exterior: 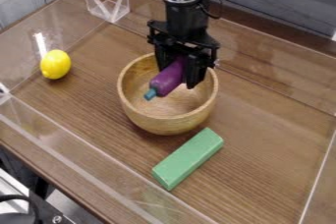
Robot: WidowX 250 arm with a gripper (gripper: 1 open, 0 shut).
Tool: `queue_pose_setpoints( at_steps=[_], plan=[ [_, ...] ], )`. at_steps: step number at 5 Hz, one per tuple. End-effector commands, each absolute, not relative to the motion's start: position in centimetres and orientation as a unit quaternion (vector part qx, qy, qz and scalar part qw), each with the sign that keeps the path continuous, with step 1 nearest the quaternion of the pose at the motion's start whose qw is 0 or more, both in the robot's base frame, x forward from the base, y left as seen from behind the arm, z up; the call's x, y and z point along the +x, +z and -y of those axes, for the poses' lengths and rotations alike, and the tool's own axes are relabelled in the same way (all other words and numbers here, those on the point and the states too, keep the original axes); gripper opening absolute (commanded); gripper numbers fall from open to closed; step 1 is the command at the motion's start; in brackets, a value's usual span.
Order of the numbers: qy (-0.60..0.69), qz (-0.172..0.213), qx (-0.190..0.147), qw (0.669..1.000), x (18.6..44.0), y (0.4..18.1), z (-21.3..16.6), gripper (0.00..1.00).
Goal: Remove the purple eggplant from inside the brown bowl and put it on the table
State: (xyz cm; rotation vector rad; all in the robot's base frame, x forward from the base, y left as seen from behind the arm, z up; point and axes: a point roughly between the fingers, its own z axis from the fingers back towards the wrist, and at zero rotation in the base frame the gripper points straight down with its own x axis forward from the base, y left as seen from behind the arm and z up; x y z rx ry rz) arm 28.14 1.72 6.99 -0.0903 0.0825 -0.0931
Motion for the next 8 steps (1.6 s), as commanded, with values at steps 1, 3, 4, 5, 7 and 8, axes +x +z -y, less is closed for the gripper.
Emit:
queue_pose_setpoints(
  at_steps=[1, 3, 4, 5, 7, 8],
  plan=[
    [-0.046, -0.012, -0.040, 0.998, 29.6, 7.8, -1.6, 0.00],
    [-0.040, -0.011, -0.039, 0.998, 30.0, 7.5, -1.6, 0.00],
    [-0.037, -0.011, -0.039, 0.998, 30.1, 7.3, -1.6, 0.00],
    [-0.034, -0.011, -0.039, 0.999, 30.2, 7.2, -1.5, 0.00],
    [-0.030, -0.013, -0.038, 0.999, 30.4, 6.8, -1.5, 0.00],
    [-0.028, -0.014, -0.038, 0.999, 30.5, 6.7, -1.5, 0.00]
  ],
)
